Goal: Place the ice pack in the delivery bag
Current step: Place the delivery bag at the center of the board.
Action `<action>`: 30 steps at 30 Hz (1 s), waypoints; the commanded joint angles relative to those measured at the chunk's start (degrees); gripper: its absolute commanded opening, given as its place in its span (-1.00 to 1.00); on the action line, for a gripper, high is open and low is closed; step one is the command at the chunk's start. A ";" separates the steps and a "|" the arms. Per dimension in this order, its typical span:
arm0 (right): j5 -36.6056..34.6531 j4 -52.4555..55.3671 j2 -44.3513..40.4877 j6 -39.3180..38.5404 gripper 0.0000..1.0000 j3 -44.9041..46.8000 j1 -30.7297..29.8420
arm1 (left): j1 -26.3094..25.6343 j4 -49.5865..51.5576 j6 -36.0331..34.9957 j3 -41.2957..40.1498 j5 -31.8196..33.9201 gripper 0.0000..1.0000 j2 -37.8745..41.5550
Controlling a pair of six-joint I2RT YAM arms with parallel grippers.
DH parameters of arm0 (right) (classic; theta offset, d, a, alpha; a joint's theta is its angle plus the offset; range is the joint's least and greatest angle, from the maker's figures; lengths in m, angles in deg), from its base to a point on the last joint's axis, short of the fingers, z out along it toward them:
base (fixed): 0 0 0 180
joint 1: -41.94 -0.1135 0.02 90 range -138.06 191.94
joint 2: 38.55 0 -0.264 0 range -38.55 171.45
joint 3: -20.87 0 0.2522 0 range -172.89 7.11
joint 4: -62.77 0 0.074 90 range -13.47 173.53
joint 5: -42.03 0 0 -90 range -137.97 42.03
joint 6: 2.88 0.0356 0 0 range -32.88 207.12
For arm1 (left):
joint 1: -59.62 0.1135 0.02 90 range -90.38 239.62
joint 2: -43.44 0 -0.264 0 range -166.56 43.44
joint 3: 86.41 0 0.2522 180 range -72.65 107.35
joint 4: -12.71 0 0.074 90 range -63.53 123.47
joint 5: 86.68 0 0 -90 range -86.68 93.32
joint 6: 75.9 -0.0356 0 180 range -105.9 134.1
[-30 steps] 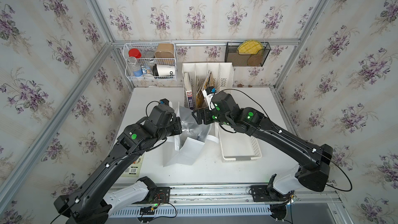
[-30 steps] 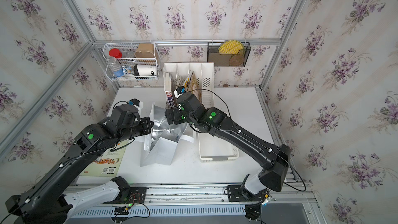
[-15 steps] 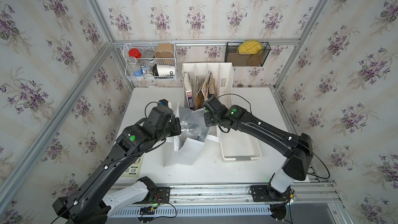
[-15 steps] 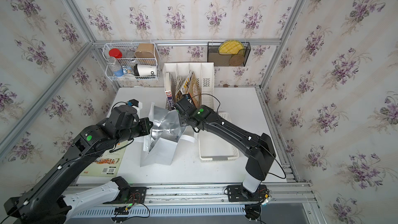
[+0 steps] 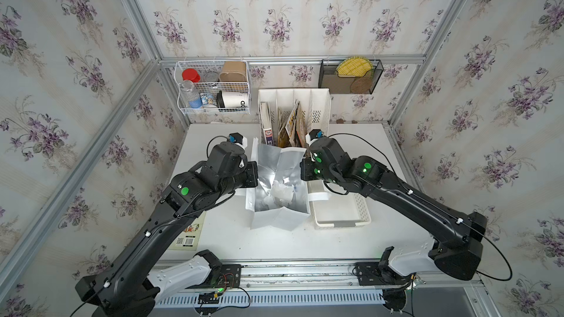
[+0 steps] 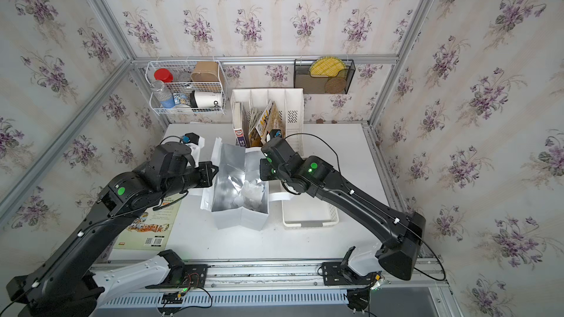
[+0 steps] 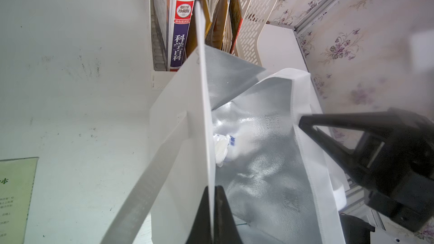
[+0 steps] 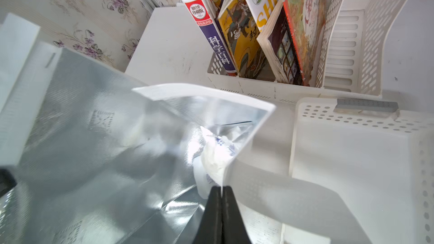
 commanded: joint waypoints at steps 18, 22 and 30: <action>-9.43 -3.15 -1.42 6.03 -0.49 6.64 -9.92 | 2.84 -0.90 -14.40 0.98 -3.08 -0.88 -5.40; -10.99 1.58 1.84 -1.41 -0.21 1.52 -8.80 | 2.85 1.60 -14.06 0.67 -3.29 -0.58 -3.94; -6.53 1.89 3.97 -18.08 0.50 -4.20 -2.44 | 2.92 7.94 -12.39 1.26 -1.67 0.15 0.36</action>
